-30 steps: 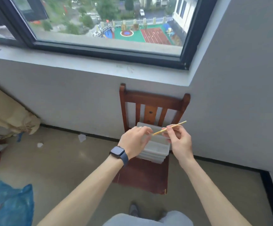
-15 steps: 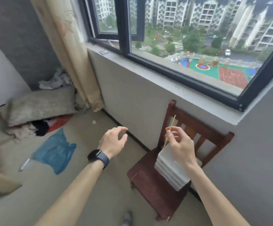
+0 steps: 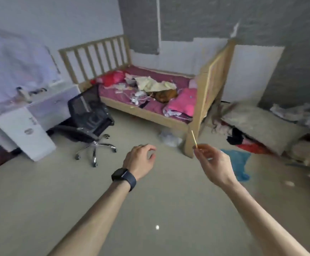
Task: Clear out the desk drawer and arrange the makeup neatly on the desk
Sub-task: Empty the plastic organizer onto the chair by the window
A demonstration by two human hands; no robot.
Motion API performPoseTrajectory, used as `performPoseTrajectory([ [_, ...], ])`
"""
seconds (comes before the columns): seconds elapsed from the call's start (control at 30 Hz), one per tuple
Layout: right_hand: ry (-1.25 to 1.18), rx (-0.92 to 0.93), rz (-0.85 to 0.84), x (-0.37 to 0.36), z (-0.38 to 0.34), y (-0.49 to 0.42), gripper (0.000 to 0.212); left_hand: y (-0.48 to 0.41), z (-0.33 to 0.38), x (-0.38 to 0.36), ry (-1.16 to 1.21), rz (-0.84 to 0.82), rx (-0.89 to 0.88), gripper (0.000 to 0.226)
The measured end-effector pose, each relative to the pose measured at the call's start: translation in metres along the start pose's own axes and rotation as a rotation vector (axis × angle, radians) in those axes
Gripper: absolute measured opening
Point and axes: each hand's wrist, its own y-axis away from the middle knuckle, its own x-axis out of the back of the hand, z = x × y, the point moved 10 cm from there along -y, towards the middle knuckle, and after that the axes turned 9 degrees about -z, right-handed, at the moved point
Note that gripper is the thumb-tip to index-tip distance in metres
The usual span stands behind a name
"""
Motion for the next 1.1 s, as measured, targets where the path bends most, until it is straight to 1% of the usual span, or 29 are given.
performPoseTrajectory([
  [0.17, 0.051, 0.239, -0.237, -0.178, -0.132, -0.072, 0.008, 0.037, -0.164, 0.141, -0.006, 0.226, 0.22, 0.02],
  [0.3, 0.084, 0.366, -0.332, -0.29, -0.214, -0.106, 0.011, 0.063, -0.264, 0.226, -0.053, 0.343, 0.328, 0.02],
  [0.5, 0.078, 0.513, -0.382, -0.402, -0.318, -0.162, 0.011, 0.063, -0.378, 0.324, -0.103, 0.421, 0.421, 0.022],
  [0.73, 0.043, 0.624, -0.451, -0.514, -0.402, -0.258, 0.013, 0.005, -0.483, 0.409, -0.116, 0.484, 0.474, 0.021],
  [0.83, -0.009, 0.617, -0.511, -0.565, -0.426, -0.312, 0.015, -0.025, -0.53, 0.442, -0.109, 0.494, 0.519, 0.023],
  [0.9, -0.096, 0.567, -0.58, -0.599, -0.437, -0.352, 0.014, -0.043, -0.562, 0.464, -0.088, 0.504, 0.556, 0.023],
  [0.97, -0.23, 0.448, -0.692, -0.638, -0.445, -0.392, 0.013, -0.061, -0.597, 0.484, -0.07, 0.516, 0.593, 0.021],
  [1.03, -0.402, 0.293, -0.817, -0.674, -0.453, -0.421, 0.014, -0.074, -0.628, 0.5, -0.028, 0.521, 0.616, 0.021],
  [1.1, -0.517, 0.18, -0.902, -0.71, -0.463, -0.446, 0.016, -0.088, -0.663, 0.513, -0.001, 0.526, 0.637, 0.022],
])
